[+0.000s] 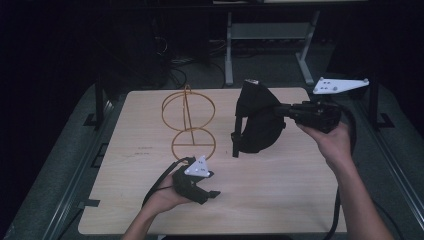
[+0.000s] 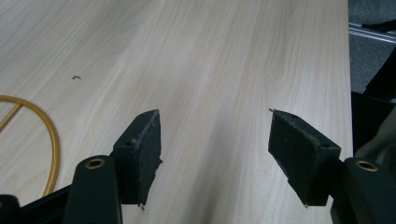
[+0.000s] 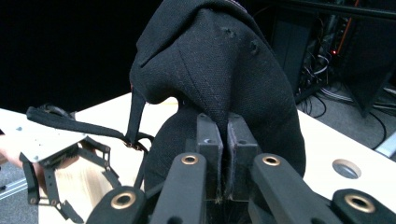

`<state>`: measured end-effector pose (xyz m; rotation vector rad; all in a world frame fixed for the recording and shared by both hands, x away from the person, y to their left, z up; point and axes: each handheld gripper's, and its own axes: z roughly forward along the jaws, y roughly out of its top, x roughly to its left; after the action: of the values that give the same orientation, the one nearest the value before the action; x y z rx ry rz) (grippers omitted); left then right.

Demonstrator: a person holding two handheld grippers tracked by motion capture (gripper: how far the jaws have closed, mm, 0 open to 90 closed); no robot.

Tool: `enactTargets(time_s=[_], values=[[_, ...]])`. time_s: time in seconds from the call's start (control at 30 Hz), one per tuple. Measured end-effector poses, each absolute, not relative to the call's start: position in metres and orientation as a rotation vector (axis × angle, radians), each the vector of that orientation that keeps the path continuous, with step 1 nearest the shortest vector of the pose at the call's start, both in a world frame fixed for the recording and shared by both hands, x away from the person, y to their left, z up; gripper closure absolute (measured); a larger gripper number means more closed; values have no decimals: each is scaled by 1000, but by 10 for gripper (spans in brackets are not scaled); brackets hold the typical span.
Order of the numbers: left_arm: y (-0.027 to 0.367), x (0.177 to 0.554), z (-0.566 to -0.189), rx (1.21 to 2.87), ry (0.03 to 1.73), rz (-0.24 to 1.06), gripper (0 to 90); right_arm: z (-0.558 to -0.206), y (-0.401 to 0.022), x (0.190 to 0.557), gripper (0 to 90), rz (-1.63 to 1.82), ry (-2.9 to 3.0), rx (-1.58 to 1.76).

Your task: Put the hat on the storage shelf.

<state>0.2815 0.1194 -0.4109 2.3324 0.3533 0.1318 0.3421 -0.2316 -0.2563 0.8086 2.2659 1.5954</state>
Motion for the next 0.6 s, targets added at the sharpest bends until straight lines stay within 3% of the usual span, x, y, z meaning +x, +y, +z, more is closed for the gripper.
enactTargets(time_s=[0.6], values=[[125, 282, -413, 2335, 358, 108, 345, -224, -175, 377, 861, 1606, 2342, 685]])
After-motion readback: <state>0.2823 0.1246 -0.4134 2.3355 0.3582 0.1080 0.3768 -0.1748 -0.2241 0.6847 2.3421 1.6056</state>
